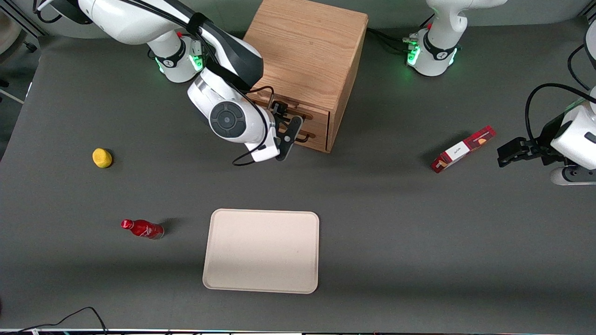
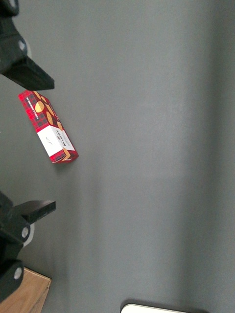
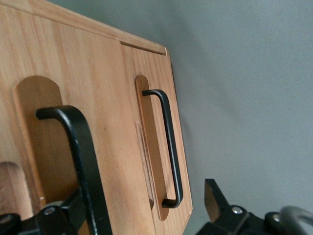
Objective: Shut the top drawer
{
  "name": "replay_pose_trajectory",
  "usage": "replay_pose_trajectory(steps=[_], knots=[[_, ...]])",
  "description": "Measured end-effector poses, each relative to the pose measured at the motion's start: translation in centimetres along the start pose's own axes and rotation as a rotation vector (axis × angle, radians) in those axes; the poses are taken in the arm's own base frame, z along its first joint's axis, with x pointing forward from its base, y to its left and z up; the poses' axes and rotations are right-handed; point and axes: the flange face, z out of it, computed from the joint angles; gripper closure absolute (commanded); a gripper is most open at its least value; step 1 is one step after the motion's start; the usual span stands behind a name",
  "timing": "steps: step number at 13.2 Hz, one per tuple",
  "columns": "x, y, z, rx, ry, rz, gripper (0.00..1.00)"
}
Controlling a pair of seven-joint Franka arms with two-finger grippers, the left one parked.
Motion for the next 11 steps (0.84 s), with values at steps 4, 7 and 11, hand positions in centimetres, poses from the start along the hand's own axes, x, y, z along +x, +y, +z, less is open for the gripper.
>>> replay_pose_trajectory(steps=[4,7,11], knots=[[0.3,-1.3,-4.1,0.031,0.064,0.006,0.00],[-0.2,-2.2,-7.7,0.027,0.087,0.022,0.00],[-2.4,-6.5,-16.0,-0.101,0.197,0.085,0.00]])
